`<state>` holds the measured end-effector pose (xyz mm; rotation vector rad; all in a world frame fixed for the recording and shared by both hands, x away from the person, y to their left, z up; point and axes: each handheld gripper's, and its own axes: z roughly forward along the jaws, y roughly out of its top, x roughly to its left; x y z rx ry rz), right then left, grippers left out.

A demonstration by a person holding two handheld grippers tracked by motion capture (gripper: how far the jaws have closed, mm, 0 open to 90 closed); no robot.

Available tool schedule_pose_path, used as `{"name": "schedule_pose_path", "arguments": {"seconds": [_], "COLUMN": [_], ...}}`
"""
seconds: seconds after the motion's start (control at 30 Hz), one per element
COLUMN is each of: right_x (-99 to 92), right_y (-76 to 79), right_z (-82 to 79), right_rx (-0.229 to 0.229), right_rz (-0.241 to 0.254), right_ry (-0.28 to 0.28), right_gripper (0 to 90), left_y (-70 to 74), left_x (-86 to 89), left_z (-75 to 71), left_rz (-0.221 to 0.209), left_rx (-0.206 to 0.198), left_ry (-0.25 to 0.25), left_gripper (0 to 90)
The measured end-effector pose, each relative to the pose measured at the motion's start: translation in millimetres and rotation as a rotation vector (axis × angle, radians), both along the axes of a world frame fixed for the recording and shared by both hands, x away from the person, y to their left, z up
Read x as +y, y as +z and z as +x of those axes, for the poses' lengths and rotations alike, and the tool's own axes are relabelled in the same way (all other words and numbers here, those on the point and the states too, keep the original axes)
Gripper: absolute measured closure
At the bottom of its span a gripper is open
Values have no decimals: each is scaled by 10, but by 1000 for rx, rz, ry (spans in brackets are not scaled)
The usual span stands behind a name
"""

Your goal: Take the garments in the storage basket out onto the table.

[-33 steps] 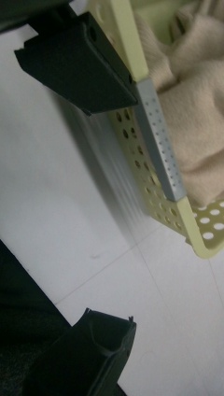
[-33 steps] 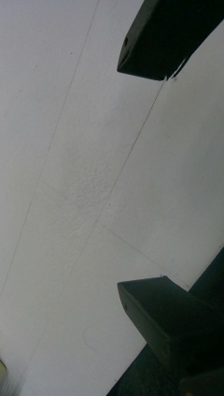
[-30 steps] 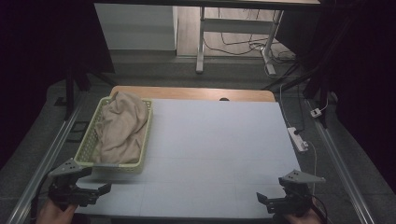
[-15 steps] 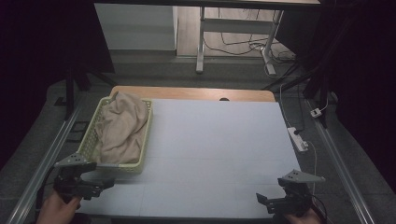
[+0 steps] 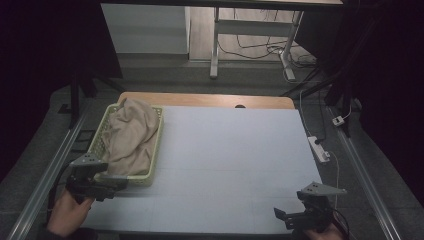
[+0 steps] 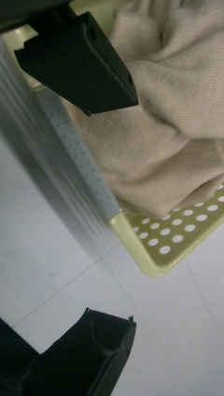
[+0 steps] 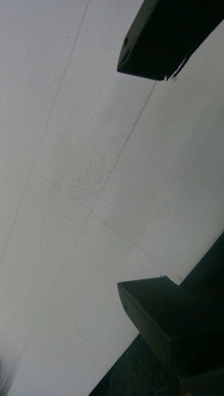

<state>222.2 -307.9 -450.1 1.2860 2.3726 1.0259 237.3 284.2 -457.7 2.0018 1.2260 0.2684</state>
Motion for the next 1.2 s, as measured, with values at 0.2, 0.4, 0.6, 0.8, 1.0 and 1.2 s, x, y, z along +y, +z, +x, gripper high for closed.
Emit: {"name": "schedule_pose_path", "arguments": {"seconds": [0.2, 0.4, 0.6, 0.8, 1.0, 1.2], "right_x": [8, 3, 5, 4, 5, 12], "right_y": [-8, -7, -10, -12, -14, -17], "right_z": [10, 11, 13, 19, 21, 24], "right_rx": [12, 16, 20, 26, 30, 37], "right_rz": [-2, 2, 2, 1, 2, 3], "right_ry": [9, 13, 19, 22, 24, 30], "right_gripper": [0, 0, 0, 0, 0, 7], "left_y": [8, 8, 27, 50, 75, 68], "left_x": [4, 18, 21, 62, 107, 165], "left_z": [126, 236, 382, 561, 722, 929], "left_rz": [-7, 12, 31, 52, 79, 82], "left_rx": [11, 22, 27, 39, 48, 79], "left_ry": [1, 8, 23, 57, 72, 78], "left_gripper": [0, 0, 0, 0, 0, 8]}}
